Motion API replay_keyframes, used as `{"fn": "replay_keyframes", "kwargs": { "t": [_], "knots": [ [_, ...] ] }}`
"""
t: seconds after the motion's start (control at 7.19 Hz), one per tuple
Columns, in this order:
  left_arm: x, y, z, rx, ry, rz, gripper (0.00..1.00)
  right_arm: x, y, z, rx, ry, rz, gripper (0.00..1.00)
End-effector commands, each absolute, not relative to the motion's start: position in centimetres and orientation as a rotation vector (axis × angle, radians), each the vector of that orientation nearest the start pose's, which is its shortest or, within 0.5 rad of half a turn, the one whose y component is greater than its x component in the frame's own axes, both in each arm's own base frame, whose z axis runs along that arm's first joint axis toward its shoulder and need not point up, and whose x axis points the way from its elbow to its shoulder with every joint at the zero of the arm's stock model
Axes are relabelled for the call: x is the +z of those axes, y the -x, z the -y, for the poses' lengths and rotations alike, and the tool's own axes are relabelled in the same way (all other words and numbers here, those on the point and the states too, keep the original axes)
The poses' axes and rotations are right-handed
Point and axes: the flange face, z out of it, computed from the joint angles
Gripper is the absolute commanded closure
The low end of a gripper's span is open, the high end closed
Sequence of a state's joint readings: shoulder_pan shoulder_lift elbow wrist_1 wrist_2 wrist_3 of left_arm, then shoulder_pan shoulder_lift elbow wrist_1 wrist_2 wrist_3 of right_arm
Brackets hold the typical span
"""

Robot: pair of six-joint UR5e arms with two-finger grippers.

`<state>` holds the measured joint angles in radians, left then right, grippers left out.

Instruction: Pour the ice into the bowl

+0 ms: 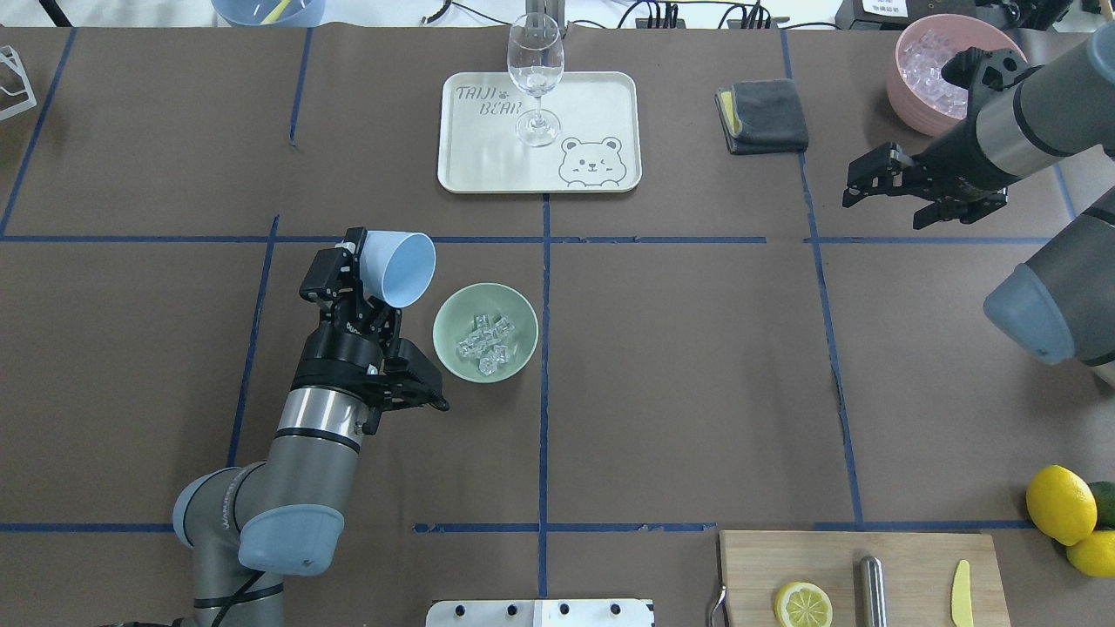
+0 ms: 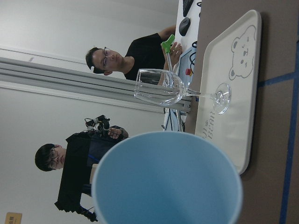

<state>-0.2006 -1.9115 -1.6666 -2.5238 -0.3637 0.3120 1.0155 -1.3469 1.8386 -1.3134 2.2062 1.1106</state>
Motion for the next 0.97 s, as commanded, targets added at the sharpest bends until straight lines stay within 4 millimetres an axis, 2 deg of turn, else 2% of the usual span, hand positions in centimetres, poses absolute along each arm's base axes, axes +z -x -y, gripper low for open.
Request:
{"fn": "replay_keyframes", "kwargs": {
  "t": [0.0, 0.14, 0.28, 0.42, 0.56, 0.83],
  "knots": [
    [34.7, -47.6, 33.0, 0.387, -1.491, 0.130, 1.00, 37.7, 23.5, 52.0, 0.271, -0.045, 0.950, 0.00],
    [35.0, -47.5, 32.8, 0.270, -1.489, -0.020, 1.00, 37.7, 23.5, 51.9, 0.271, -0.046, 0.951, 0.00],
    [36.4, -47.4, 32.6, 0.222, -1.467, -0.105, 1.00, 37.5, 23.5, 51.9, 0.271, -0.048, 0.953, 0.00],
    [38.7, -47.0, 32.3, 0.084, -1.406, -0.294, 1.00, 37.2, 23.4, 51.7, 0.270, -0.051, 0.957, 0.00],
    [40.9, -46.2, 32.0, 0.059, -1.369, -0.346, 1.00, 37.3, 23.4, 51.7, 0.271, -0.050, 0.956, 0.00],
    [43.6, -44.4, 31.4, -0.102, -1.300, -0.522, 1.00, 37.3, 23.5, 51.7, 0.270, -0.051, 0.955, 0.00]
  ]
}}
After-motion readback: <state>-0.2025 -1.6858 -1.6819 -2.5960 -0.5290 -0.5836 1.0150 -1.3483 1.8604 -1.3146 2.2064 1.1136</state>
